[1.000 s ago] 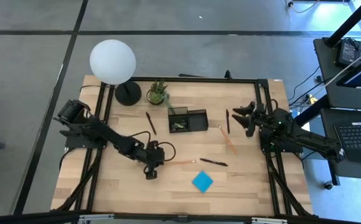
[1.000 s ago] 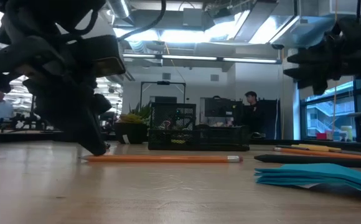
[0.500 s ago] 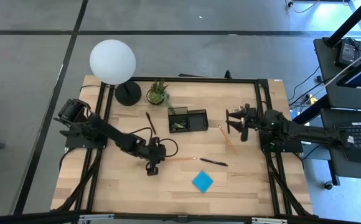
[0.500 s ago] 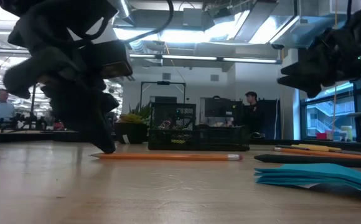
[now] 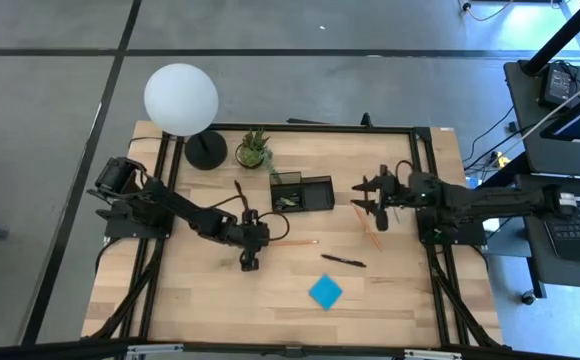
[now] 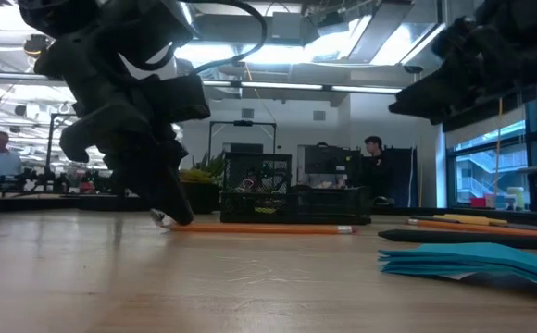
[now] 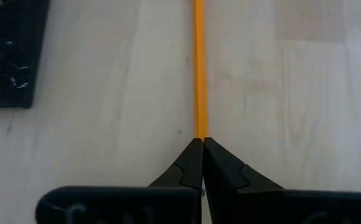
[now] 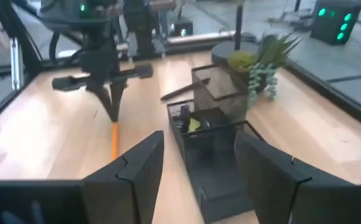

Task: Pick and place office supplies into organizer
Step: Put the left yellow pencil into the desk organizer

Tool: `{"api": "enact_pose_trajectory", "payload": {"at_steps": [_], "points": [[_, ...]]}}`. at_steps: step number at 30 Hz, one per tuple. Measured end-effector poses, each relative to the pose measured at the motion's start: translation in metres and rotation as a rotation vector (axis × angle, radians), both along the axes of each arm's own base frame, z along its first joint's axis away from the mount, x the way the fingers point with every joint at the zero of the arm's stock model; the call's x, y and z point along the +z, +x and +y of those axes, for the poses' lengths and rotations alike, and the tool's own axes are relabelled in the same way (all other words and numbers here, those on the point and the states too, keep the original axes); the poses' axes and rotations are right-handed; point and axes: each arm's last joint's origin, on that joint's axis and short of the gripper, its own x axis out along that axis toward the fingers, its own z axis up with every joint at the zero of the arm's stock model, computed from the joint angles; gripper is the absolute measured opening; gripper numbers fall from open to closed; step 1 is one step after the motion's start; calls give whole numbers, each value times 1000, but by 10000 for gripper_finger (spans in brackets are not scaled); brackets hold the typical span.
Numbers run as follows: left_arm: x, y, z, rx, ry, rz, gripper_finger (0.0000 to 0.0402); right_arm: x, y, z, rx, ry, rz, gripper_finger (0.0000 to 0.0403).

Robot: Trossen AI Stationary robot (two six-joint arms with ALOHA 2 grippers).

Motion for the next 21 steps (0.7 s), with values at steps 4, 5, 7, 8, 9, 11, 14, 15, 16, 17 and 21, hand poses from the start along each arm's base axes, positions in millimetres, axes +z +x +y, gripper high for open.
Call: {"api": "enact_pose_trajectory", "payload": {"at_steps": [4,5,7,8,9,11,14,15,16,17,21], "points": [[0,0,0,-24,20,2,3,-3,20,4,13,10,98,200],[0,0,0,-26,20,2,3,-6,25,5,20,21,128,200],[0,0,0,-27,20,2,3,-14,33,10,42,41,174,200],[0,0,0,-27,20,2,3,-17,37,13,57,43,187,200],[0,0,0,-27,20,2,3,-19,41,16,73,45,189,200],[0,0,0,-28,20,3,3,-21,49,24,109,39,185,200],[0,0,0,-26,25,1,4,-24,59,34,148,13,188,200],[0,0,0,-30,29,2,4,-25,63,37,153,-2,192,200],[0,0,0,-37,33,2,4,-26,66,40,154,-16,199,200],[0,0,0,-44,38,3,4,-28,71,43,159,-27,209,200],[0,0,0,-52,45,2,7,-37,87,52,177,-66,270,200]]}}
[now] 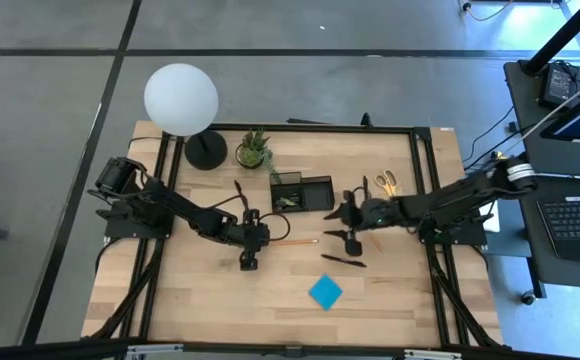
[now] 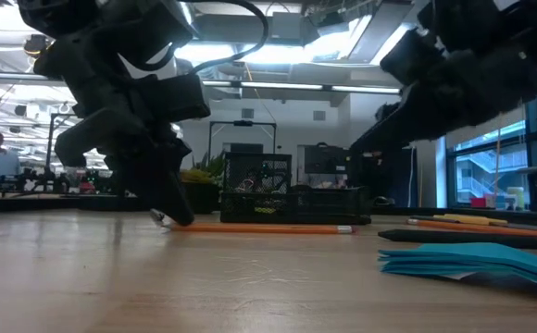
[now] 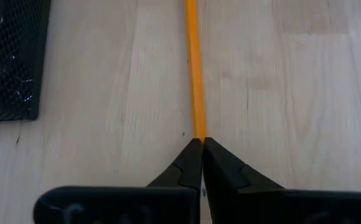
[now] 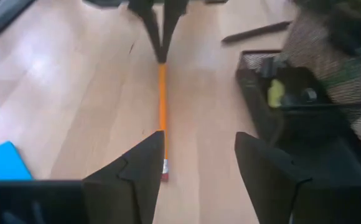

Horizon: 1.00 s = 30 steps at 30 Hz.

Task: Pick and place office supplies into organizer
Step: Put the left yellow pencil into the desk organizer

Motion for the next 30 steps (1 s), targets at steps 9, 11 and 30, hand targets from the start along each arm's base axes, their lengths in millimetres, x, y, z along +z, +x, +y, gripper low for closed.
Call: {"api": "enact_pose_trajectory", "payload": {"at_steps": [9,11,30], "points": [[-3,-1,1,16,14,15,50,-18,30,7,-7,15,88,200],[-3,-2,1,18,17,15,61,-22,34,8,-9,16,104,200],[-3,-3,0,14,-30,41,84,-38,40,9,-5,1,161,200]]}}
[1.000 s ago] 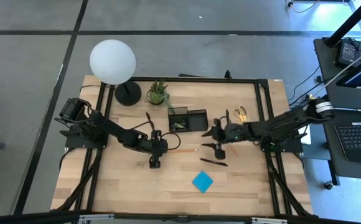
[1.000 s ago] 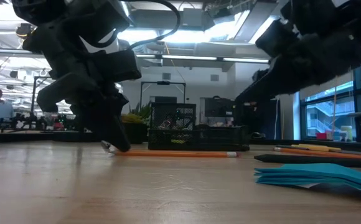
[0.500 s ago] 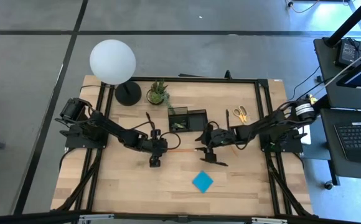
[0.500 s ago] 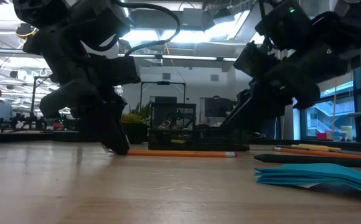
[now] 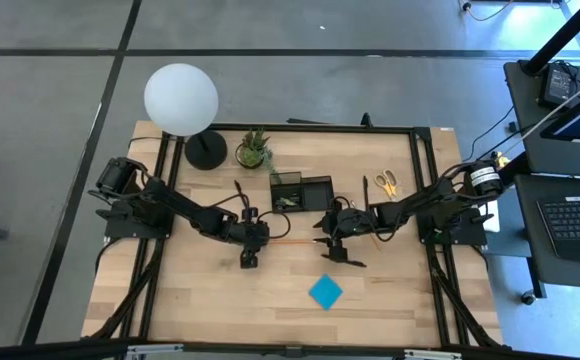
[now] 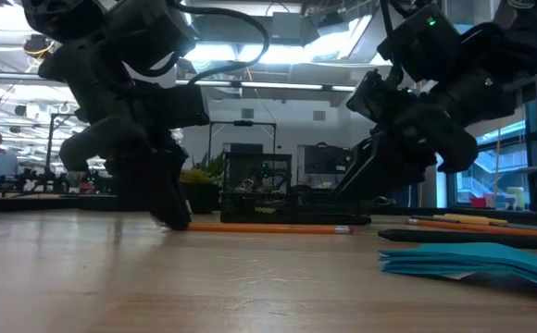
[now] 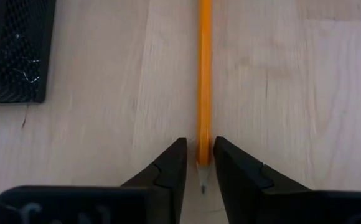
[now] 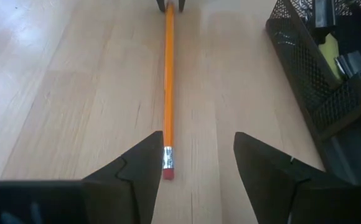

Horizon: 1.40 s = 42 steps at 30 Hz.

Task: Pick and place office supplies into organizer
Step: Put the left yellow pencil into the desk organizer

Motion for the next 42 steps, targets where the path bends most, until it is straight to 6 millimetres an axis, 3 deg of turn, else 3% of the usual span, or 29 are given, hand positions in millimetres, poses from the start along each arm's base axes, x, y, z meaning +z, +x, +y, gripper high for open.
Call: {"api": "enact_pose_trajectory", "payload": {"at_steps": [11,42], "points": [[1,-2,-1,10,-30,26,109,0,0,0,0,0,0,200],[1,-5,-1,17,-45,63,97,-1,-1,0,-2,1,10,200]]}}
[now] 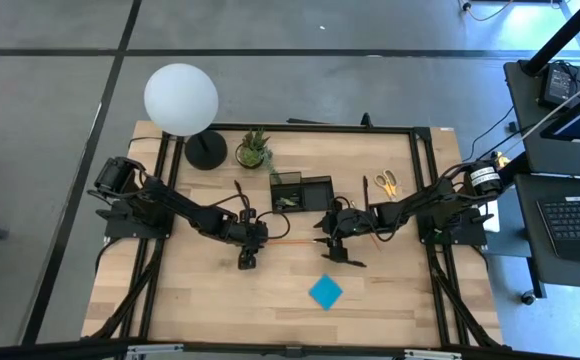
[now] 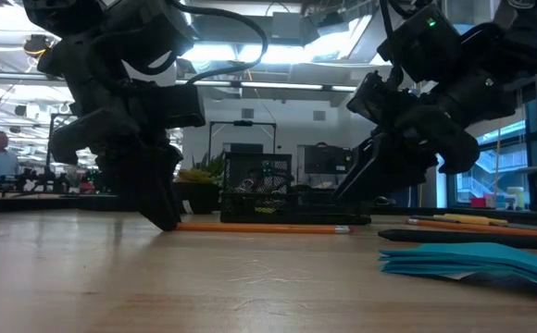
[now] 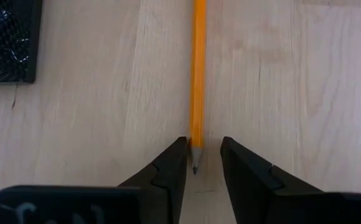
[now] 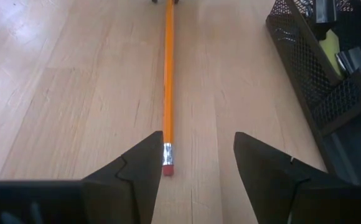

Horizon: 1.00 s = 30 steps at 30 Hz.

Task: Pick and place office supplies into organizer
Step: Put the left yellow pencil into the desk organizer

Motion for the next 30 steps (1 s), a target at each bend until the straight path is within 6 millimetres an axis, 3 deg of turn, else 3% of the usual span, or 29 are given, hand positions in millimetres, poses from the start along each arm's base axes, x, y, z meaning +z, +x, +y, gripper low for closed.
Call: {"api": "enact_pose_trajectory", "payload": {"at_steps": [6,14,20,30], "points": [[0,0,0,-1,1,4,83,0,0,0,0,0,0,200],[0,-1,0,-24,13,5,9,-1,-1,0,-52,78,18,200],[1,0,0,-17,24,-5,6,-6,-6,2,-17,133,99,200],[1,0,0,-5,33,-15,4,-2,-2,2,-15,154,38,200]]}}
